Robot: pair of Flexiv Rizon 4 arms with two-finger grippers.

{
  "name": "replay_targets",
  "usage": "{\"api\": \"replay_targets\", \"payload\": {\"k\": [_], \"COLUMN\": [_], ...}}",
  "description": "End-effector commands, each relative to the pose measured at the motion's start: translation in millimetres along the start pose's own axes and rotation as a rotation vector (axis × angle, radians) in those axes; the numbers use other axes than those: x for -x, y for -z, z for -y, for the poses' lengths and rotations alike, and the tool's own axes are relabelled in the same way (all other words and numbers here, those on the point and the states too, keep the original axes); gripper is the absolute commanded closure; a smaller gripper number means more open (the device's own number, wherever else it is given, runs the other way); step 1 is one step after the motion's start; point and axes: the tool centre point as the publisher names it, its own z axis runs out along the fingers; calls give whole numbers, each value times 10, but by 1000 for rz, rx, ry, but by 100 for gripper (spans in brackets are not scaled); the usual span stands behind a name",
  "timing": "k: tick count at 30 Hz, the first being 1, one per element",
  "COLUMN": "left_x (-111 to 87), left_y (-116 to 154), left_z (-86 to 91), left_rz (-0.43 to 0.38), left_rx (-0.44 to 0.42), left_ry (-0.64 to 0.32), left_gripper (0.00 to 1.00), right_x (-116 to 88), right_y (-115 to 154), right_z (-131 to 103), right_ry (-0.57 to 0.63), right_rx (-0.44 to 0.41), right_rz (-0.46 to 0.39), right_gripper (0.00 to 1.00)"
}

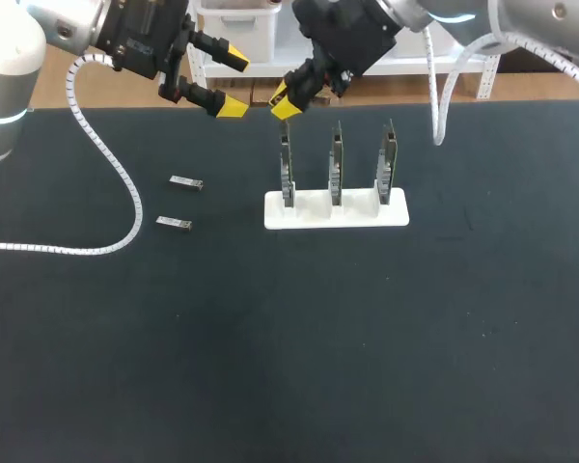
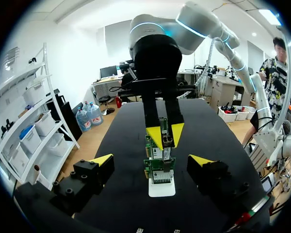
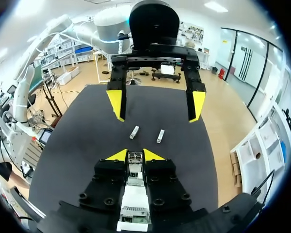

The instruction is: Pick up the optical module with the left hand, and insert it into the network port with the right hand.

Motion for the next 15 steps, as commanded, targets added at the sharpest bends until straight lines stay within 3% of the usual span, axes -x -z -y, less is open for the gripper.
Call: {"api": "replay_targets", "payload": {"k": [1, 15], "left_x": [9, 9], "left_y": [1, 1], "left_z": [-2, -2], "left_rz": [-5, -5], "left_rx": [0, 0], "left_ry": [2, 2], "left_gripper": [0, 0], "right_x": [24, -34], "right_y": [26, 31], "right_z": [-216, -195], "right_ry": [3, 3], "right_rx": [-88, -92], "right_rz": [-41, -37], "right_gripper": [100, 100]}}
